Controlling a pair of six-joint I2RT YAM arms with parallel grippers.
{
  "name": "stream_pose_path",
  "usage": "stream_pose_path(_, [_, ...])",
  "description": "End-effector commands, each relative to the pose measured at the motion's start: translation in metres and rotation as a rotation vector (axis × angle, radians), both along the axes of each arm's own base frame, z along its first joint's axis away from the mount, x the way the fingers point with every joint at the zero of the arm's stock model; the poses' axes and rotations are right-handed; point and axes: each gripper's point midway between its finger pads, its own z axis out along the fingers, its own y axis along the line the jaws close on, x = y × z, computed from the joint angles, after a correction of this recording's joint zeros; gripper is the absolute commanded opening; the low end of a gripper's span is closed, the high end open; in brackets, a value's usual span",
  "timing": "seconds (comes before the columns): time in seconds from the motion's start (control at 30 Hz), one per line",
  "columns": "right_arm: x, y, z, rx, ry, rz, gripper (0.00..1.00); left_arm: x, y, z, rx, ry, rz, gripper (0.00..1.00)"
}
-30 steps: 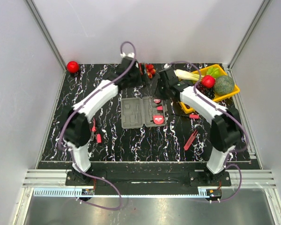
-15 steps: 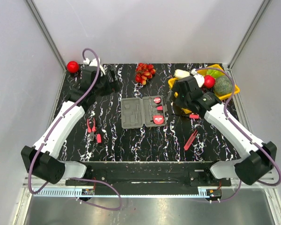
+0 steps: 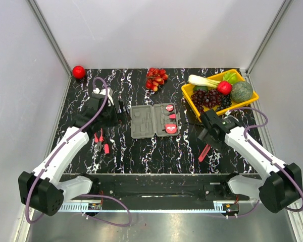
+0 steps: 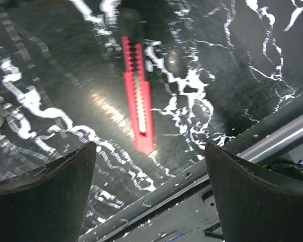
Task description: Pack the tool kit
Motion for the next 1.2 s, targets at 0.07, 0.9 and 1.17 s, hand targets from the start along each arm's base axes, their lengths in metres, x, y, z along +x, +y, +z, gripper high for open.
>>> stream_pose_path(0.07, [0.003, -0.010, -0.050, 0.065, 0.065, -0.060, 0.84, 0.020, -0.010, 0.019, -0.035, -0.061, -0.003, 0.99])
stream_pose_path(0.9, [0.027, -0.008, -0.095, 0.013, 0.152, -0.030, 0.36, 0.055, -0.035, 0.007, -0.074, 0.006, -0.043, 0.99])
stream_pose_path(1.17, [0.030, -0.016, -0.075, -0.013, 0.099, -0.071, 0.08, 0.053, -0.029, 0.010, -0.044, -0.007, -0.047, 0.99])
